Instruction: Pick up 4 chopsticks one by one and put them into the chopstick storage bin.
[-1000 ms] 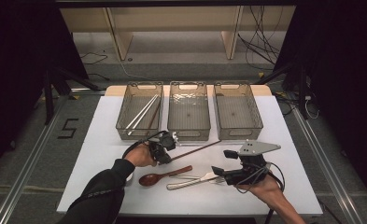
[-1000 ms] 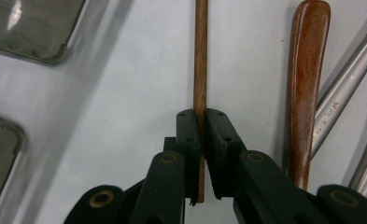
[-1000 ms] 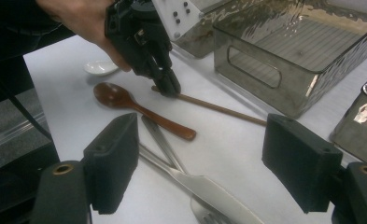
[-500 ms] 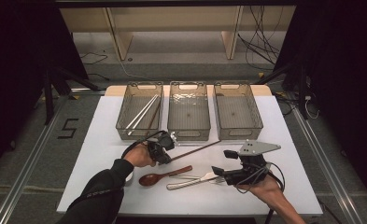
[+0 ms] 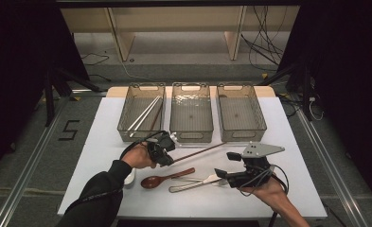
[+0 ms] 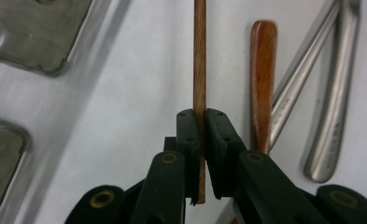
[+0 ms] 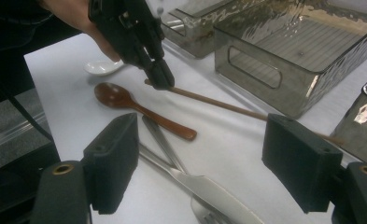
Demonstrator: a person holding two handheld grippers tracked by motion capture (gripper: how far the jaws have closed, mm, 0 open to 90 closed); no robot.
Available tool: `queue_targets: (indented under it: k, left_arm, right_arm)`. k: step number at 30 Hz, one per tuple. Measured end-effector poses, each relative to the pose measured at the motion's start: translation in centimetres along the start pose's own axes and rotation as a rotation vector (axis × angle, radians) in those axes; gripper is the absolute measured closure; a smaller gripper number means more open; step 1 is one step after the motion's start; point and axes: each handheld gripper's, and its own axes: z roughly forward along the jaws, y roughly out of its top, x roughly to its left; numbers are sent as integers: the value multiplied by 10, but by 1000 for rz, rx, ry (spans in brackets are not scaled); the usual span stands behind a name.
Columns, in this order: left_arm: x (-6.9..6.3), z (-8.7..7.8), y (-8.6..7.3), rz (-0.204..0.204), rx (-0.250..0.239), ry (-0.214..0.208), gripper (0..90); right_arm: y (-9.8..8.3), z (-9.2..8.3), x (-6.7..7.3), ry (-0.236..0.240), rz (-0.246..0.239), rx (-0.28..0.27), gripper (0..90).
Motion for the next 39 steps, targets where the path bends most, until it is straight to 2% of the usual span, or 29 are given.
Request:
queue_targets:
  k: [4,7,12,16,21,30,39]
  left_arm:
    - [-2,-7,2,5,-27,-15,840]
    - [-3,-16,6,10,-50,-4,840]
    - [-3,-39,9,-1,-129,11,840]
    - [3,-58,8,-27,-192,32,840]
    - [19,-76,-3,-93,-243,73,840]
    - [57,-96,-36,-273,-332,148,840]
    - [75,-99,-53,-364,-355,173,840]
  right_arm:
    - [0,0,0,1,0,-1,280]
    - [0,0,0,4,-1,-3,280]
    - [0,-1,1,12,-6,-11,280]
    - [0,0,1,11,-5,-13,279]
    - [0,0,1,11,-5,-11,279]
    - [0,1,1,11,-2,-7,279]
    - [0,1,1,11,-1,-4,279]
